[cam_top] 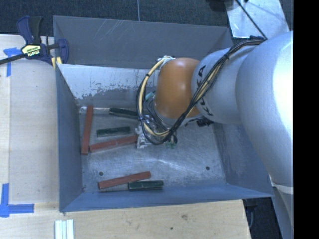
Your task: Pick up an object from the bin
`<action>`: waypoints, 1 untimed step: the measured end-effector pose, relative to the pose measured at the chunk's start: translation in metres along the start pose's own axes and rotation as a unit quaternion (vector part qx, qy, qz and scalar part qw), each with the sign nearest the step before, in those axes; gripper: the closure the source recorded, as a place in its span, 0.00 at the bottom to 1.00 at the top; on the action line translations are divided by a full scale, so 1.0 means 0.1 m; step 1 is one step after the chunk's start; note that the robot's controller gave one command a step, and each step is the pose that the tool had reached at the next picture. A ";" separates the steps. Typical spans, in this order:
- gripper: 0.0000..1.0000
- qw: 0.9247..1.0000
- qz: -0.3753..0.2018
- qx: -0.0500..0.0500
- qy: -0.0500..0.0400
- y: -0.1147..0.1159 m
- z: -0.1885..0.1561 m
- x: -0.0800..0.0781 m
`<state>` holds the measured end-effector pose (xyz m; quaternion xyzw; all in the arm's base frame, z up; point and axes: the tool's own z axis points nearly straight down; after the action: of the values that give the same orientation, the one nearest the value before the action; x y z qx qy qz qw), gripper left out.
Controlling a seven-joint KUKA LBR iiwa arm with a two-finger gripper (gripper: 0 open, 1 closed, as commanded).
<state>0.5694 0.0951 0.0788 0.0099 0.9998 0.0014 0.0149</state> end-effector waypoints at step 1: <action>1.00 1.000 -0.008 0.001 0.013 0.33 -1.14 -0.12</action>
Offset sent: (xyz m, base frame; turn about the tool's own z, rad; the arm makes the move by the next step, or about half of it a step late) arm 0.0000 0.0000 0.0000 0.0000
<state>0.5786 0.1276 0.1931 0.0024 1.0000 0.0003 0.0015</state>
